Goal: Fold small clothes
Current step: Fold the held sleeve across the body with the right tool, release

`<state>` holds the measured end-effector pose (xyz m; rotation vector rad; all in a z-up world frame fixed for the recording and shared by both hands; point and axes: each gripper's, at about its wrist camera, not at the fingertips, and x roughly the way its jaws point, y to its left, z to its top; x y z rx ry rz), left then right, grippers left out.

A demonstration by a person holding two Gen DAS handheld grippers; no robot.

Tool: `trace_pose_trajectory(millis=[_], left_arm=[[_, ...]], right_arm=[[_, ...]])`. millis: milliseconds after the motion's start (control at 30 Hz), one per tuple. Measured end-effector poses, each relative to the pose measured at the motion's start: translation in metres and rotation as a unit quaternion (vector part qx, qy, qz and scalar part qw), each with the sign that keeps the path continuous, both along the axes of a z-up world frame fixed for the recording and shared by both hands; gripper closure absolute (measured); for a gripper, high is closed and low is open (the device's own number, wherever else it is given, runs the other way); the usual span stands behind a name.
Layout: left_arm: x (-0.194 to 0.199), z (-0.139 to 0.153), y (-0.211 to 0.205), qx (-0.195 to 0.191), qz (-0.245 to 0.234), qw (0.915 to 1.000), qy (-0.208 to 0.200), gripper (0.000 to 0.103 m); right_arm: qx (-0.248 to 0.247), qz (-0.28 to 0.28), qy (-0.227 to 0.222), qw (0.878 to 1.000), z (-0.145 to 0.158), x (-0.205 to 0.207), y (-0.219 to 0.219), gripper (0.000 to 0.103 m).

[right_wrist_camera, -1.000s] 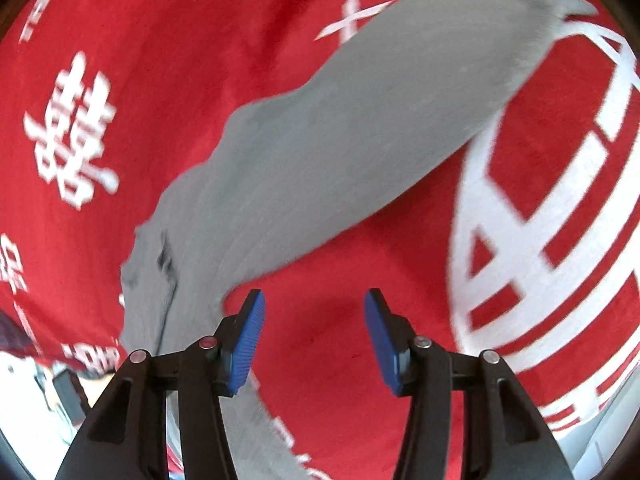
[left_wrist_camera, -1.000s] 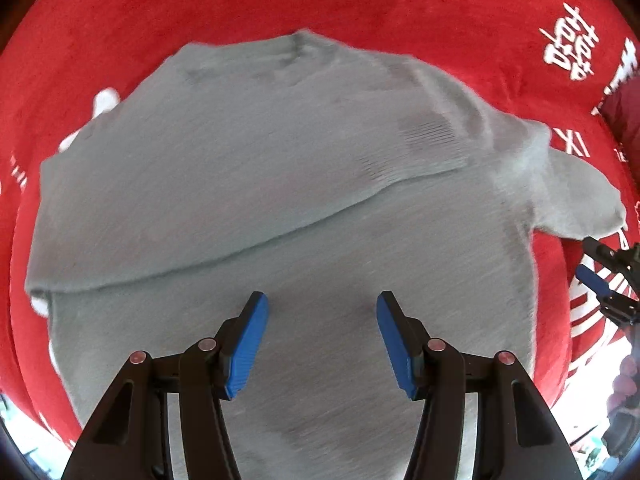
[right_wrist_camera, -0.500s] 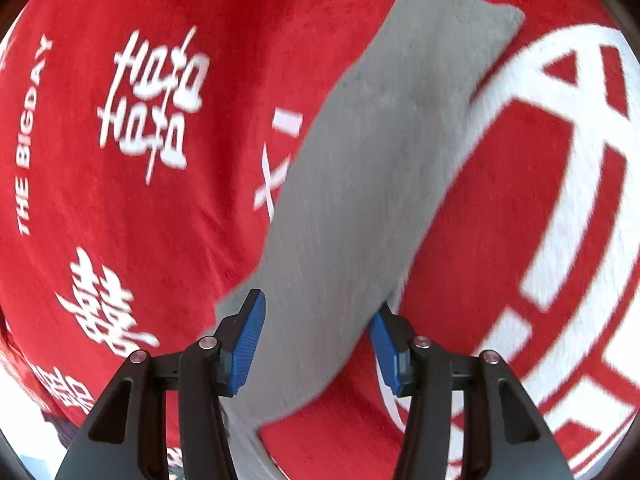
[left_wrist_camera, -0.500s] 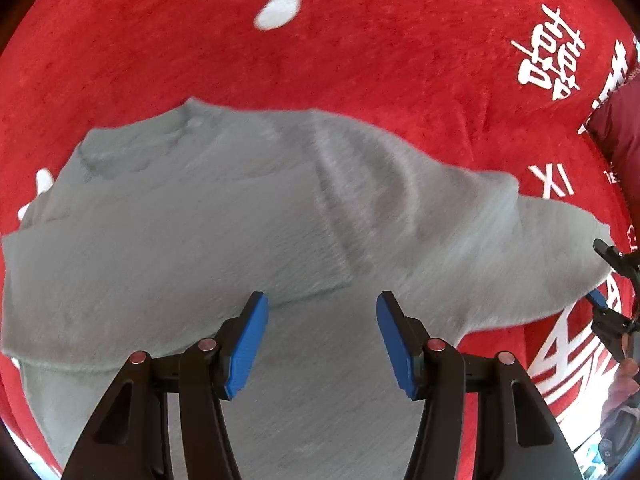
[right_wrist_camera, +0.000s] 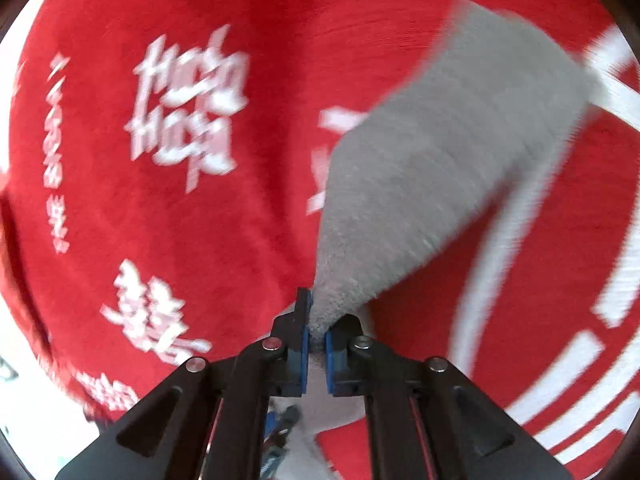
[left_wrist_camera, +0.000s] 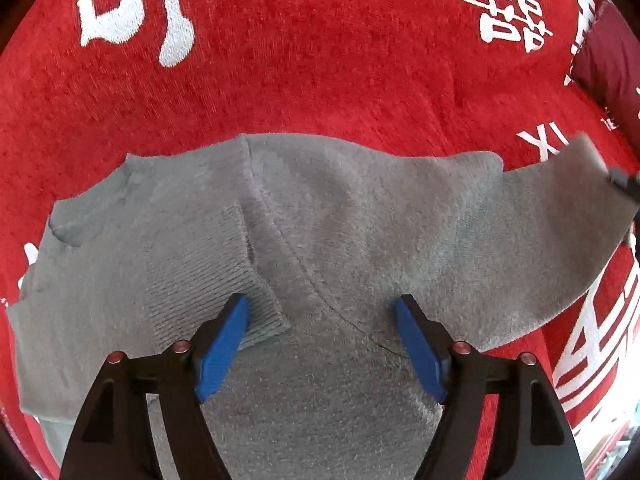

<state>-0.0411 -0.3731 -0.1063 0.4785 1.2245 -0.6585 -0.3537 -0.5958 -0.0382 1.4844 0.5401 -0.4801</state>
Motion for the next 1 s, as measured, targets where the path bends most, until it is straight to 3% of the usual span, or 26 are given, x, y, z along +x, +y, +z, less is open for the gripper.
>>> trace_pose_trajectory(millis=[100, 233, 433, 633, 733, 800, 833, 867, 933, 1000], left_arm=[[0.007, 0.005, 0.003, -0.011, 0.002, 0.9998, 0.018, 0.027], [0.026, 0.034, 0.052, -0.048, 0.039, 0.9979, 0.017, 0.027], [0.056, 0.049, 0.129, -0.044, 0.113, 0.9926, -0.009, 0.027], [0.088, 0.045, 0.227, 0.014, 0.177, 0.9833, -0.042, 0.027], [0.098, 0.03, 0.272, 0.042, 0.207, 0.9768, -0.035, 0.027], [0.102, 0.012, 0.287, 0.055, 0.226, 0.9724, -0.015, 0.027], [0.102, 0.01, 0.302, 0.051, 0.231, 0.9716, -0.007, 0.027], [0.102, 0.009, 0.312, 0.031, 0.237, 0.971, 0.002, 0.027], [0.102, 0.008, 0.319, 0.015, 0.24, 0.9707, 0.006, 0.027], [0.1, 0.008, 0.319, 0.017, 0.234, 0.9722, 0.003, 0.027]], right_arm=[[-0.025, 0.056, -0.023, 0.998, 0.023, 0.035, 0.013, 0.096], [-0.066, 0.138, -0.037, 0.988, 0.055, 0.088, 0.045, 0.096], [-0.139, 0.268, -0.037, 0.953, 0.087, 0.176, 0.126, 0.096], [-0.177, 0.396, -0.004, 0.901, 0.068, 0.258, 0.243, 0.096], [-0.193, 0.46, 0.06, 0.864, 0.037, 0.284, 0.304, 0.091], [-0.2, 0.499, 0.129, 0.834, 0.006, 0.293, 0.335, 0.077], [-0.199, 0.507, 0.149, 0.825, -0.007, 0.294, 0.345, 0.073], [-0.199, 0.502, 0.146, 0.829, -0.009, 0.292, 0.347, 0.072], [-0.191, 0.481, 0.134, 0.845, -0.003, 0.287, 0.344, 0.059], [-0.174, 0.444, 0.121, 0.871, 0.004, 0.277, 0.331, 0.058]])
